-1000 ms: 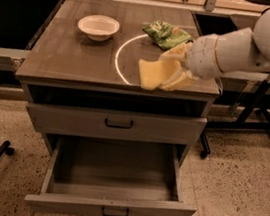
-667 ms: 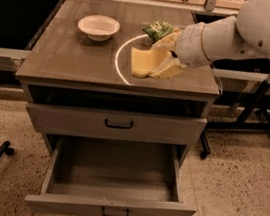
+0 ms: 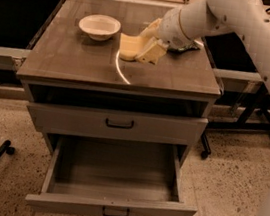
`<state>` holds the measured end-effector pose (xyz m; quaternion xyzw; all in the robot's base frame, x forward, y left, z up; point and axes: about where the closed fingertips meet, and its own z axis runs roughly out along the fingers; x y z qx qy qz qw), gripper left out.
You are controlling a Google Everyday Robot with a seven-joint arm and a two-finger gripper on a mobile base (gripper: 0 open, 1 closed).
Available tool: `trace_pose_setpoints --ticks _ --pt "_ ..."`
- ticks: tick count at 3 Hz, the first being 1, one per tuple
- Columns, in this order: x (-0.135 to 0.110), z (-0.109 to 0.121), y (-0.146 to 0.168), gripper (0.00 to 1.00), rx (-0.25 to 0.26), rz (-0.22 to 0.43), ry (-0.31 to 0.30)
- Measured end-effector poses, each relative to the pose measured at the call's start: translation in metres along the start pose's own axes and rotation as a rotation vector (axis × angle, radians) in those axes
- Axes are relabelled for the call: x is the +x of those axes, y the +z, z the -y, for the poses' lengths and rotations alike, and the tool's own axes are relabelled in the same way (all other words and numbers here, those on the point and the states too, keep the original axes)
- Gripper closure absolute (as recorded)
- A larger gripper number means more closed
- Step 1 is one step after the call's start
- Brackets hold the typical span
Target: Pick sponge from middle drawer and place on counter
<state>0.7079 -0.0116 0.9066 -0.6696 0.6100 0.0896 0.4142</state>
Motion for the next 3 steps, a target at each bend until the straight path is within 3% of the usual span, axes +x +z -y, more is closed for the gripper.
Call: trace_pose_setpoints --ticks 1,3 --pt "-0.005 0.013 0.023 0.82 -0.056 -0.016 0.040" --pt "0.001 0.020 0.055 0.36 -0.144 -0.052 0.115"
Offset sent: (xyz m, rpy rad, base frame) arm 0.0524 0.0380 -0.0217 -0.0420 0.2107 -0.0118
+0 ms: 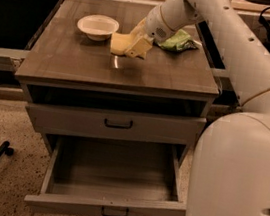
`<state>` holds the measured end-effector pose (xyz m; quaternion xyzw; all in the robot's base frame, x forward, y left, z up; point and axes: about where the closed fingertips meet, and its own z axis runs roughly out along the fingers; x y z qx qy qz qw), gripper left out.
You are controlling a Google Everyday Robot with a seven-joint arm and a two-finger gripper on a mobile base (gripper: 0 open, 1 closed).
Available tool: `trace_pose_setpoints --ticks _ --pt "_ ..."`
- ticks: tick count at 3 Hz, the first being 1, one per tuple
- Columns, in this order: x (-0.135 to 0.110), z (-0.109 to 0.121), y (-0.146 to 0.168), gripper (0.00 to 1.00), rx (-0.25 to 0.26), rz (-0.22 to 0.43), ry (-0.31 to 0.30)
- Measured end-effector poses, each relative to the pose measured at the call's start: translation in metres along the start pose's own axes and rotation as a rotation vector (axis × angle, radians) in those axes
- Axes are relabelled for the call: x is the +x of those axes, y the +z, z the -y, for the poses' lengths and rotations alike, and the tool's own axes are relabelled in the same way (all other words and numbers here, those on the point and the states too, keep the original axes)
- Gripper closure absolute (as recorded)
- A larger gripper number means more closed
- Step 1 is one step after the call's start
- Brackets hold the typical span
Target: Pick sponge from middle drawer and place on counter
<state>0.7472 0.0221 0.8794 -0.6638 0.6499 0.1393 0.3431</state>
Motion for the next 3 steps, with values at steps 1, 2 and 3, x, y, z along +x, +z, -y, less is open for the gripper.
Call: trace_pose_setpoints --ticks 1,2,3 --pt "0.007 0.002 0.004 0.03 -0.017 0.004 0.030" --pt "0.011 0.003 0.002 0.00 -0.016 0.011 0.040" --pt "0.018 -0.002 -0.021 0.00 0.021 0.028 0.044"
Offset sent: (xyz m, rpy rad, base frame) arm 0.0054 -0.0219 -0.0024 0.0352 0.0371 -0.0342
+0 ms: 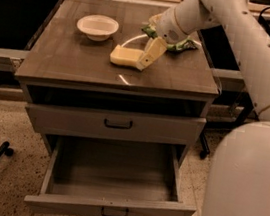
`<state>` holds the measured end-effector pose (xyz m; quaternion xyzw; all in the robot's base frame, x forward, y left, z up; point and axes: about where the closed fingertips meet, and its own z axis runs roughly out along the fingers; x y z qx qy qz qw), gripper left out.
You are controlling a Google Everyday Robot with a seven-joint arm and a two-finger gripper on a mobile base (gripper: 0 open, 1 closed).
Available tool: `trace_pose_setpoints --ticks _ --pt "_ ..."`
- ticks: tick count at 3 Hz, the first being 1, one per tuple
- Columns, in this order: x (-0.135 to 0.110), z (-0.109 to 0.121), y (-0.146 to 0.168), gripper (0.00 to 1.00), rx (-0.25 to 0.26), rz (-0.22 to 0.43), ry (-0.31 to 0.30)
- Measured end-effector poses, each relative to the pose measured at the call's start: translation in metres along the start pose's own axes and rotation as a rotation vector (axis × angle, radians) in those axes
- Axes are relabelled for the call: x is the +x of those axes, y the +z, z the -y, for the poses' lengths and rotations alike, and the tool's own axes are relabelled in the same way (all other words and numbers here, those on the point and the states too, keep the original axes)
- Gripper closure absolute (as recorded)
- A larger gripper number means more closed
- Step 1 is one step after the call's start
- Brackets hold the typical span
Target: Pick sponge from middle drawer and place on counter
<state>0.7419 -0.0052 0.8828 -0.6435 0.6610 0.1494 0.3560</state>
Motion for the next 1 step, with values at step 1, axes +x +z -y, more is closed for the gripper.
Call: trace_pose_setpoints --ticks 1 --pt "0.0064 -0.0173 -0.0375 0.00 0.049 0.024 -0.007"
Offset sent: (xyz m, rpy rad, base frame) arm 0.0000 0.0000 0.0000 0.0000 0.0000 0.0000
